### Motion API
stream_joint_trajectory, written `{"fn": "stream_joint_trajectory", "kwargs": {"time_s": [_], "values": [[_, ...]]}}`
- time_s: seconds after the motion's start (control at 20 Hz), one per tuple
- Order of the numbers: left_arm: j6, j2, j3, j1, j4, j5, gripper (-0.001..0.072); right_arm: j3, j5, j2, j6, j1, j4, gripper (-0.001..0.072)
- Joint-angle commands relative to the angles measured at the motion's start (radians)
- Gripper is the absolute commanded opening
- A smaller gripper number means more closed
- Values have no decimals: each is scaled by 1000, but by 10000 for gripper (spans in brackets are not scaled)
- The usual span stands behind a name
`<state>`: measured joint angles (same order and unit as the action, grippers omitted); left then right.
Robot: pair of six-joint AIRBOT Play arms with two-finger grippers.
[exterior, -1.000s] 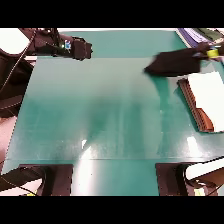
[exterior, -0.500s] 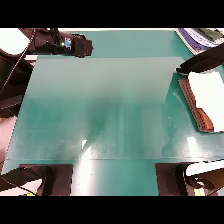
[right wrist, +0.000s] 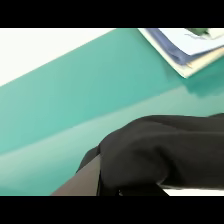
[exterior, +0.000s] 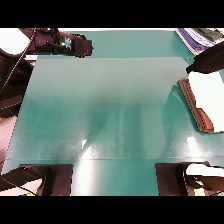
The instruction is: Fold the shirts.
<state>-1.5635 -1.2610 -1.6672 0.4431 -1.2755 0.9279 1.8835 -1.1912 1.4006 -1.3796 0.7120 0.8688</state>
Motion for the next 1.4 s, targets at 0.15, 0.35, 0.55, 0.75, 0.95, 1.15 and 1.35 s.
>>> {"fn": "stream_joint_trajectory", "kwargs": {"time_s": [0.15,0.35,0.55,0.75,0.95,1.15,1.35], "values": [[1,0,0,1,0,8,30,-247,-92,-182,27,72,211,22],[2,0,0,1,0,8,30,-491,-113,-309,27,124,396,23],[2,0,0,1,0,22,30,-699,-116,-393,27,214,443,348],[23,0,0,1,0,31,30,-742,-122,-418,-64,302,405,704],[27,0,0,1,0,30,30,-629,-83,-467,-63,226,118,697],[27,0,0,1,-27,49,30,-509,-63,-483,-63,-111,47,696],[27,0,0,1,-21,32,30,-446,-61,-431,-62,-475,49,690]]}}
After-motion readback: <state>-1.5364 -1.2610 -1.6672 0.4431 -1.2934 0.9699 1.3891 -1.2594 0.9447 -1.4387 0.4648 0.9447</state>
